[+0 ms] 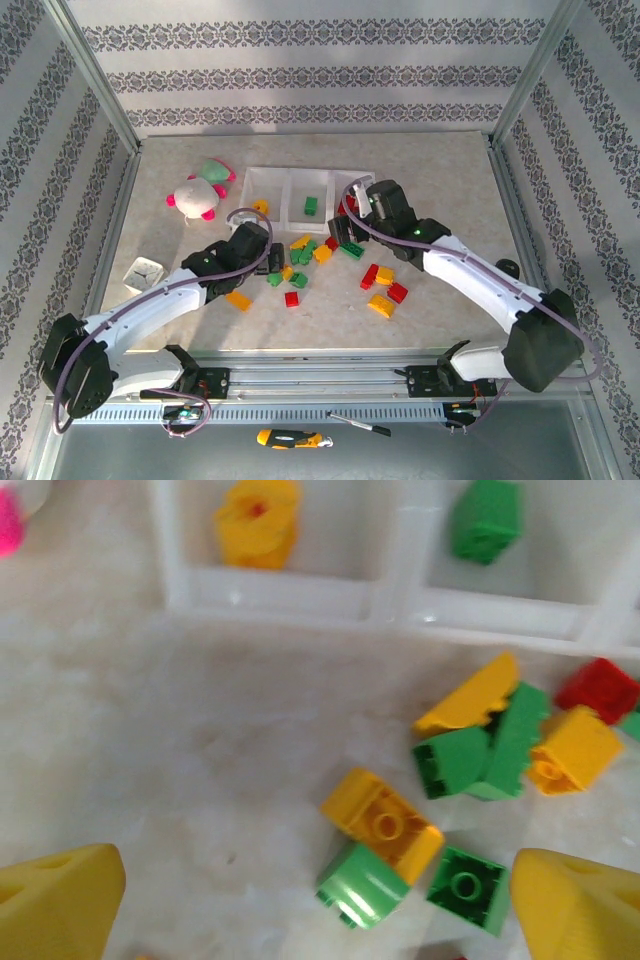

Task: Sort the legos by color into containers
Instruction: Place the lego in the container, then pick up the lego from the bottom-left of the table.

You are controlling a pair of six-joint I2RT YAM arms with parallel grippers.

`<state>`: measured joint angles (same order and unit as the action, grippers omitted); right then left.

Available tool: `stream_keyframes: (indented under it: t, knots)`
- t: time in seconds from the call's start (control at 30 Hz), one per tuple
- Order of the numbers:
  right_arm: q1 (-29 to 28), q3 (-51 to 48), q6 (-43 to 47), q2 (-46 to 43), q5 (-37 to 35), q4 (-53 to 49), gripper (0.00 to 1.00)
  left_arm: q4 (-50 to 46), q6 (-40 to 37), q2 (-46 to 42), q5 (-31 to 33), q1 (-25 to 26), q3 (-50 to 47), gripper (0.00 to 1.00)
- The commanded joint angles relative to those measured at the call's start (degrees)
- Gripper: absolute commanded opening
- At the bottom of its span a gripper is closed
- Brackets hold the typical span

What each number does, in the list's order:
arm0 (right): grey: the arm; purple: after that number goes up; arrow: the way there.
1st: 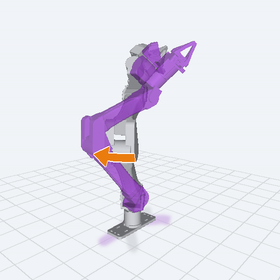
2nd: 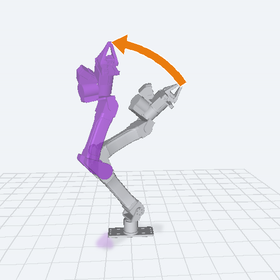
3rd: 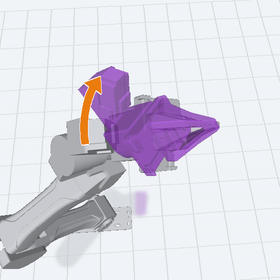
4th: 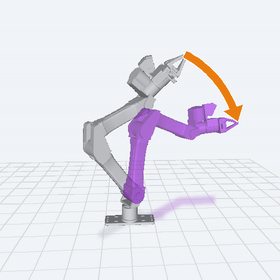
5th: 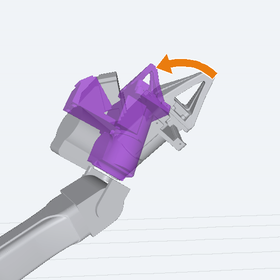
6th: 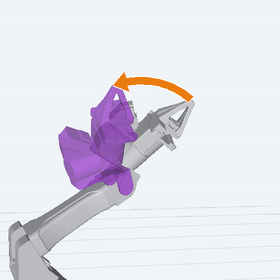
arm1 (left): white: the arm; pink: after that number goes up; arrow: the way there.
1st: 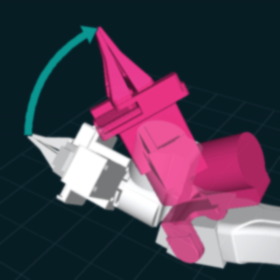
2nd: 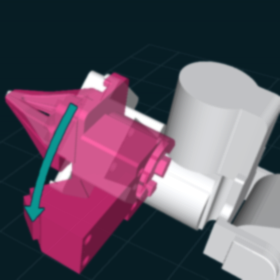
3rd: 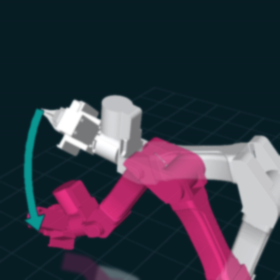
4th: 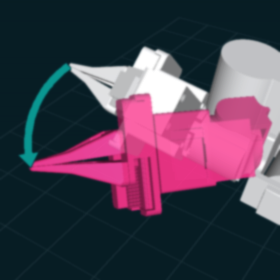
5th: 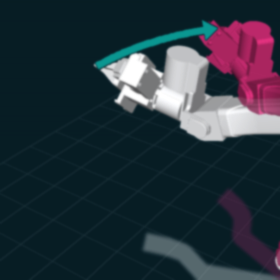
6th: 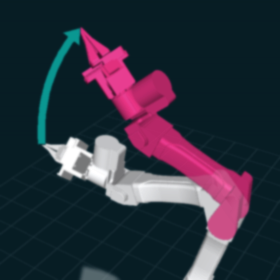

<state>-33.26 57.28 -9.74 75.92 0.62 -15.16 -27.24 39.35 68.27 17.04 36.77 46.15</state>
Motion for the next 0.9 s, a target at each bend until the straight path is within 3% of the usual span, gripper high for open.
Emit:
stream_keyframes:
  t: [0.0, 0.33, 0.67, 0.87]
  knots:
    - [-0.90, -1.88, 3.10, -2.62, 1.77, 2.24, 0.92, -11.17, 18.31, 1.97, 3.06, -1.35, 1.14, 0.97]
    - [-2.49, -2.43, 4.95, -3.33, 0.07, 1.57, 0.93, -29.12, 41.26, 11.32, 1.20, -2.94, 5.75, 0.88]
    - [-3.04, -2.52, 5.09, -3.06, -0.12, 1.52, 0.93, -27.00, 48.18, 18.00, -4.94, -3.63, 4.54, 0.76]
    - [-3.12, -3.30, 4.65, -3.67, -0.60, 1.28, 0.93, -20.19, 51.11, 19.06, -8.95, -4.40, -0.43, 0.68]
